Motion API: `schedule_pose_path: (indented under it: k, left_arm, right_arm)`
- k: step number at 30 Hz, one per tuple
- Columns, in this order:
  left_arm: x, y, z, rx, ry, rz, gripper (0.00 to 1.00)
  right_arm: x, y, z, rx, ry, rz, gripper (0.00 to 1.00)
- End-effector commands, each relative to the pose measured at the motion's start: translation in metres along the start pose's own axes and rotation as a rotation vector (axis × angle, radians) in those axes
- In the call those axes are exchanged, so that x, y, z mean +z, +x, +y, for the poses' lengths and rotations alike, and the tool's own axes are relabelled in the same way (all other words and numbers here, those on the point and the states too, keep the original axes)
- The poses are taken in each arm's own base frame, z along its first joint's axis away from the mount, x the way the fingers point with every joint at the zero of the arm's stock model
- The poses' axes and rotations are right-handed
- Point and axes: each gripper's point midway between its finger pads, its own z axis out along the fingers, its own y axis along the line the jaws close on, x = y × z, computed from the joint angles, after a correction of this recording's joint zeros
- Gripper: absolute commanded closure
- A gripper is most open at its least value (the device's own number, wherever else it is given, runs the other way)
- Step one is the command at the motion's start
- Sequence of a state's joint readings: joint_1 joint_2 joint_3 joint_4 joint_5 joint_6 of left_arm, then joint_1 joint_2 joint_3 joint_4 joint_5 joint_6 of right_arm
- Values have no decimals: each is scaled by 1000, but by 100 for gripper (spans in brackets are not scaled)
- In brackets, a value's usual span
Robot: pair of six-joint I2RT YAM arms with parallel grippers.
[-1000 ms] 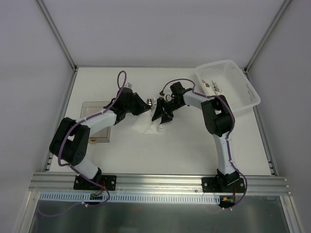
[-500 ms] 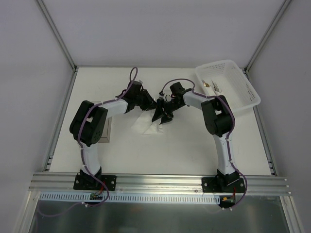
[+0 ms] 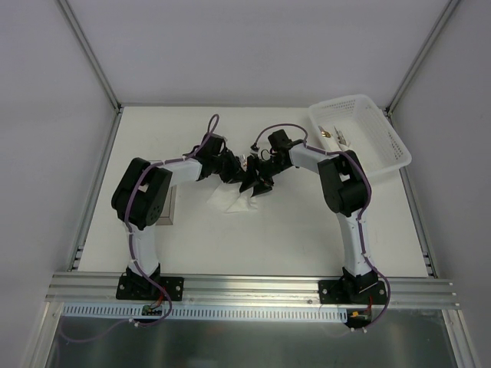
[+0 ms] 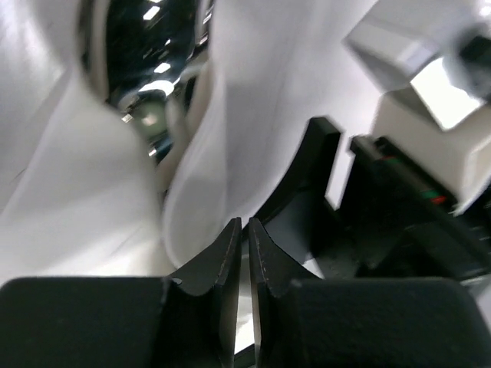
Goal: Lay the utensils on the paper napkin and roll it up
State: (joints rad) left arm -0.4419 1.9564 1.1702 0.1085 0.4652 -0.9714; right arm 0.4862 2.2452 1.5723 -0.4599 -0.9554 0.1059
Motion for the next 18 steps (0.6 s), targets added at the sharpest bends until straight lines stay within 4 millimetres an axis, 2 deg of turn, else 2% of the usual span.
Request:
schedule_pose_path:
  k: [1,8,14,18]
  left_arm:
    - [-22,6,3,25,-1,16,92]
    - [-37,11,11,55,-22,21,95]
    - [-39,8,11,77,-26,11,97]
    - [-42,5,15,77,-49,-2,96]
  right_arm:
    - [0,8,-10,-25,79,-3,39]
    - [0,8,-8,-24,74,-1,39]
    - [-3,8,-2,-42,66,-5,40]
    - [-6,6,1,-72,74,-15,54]
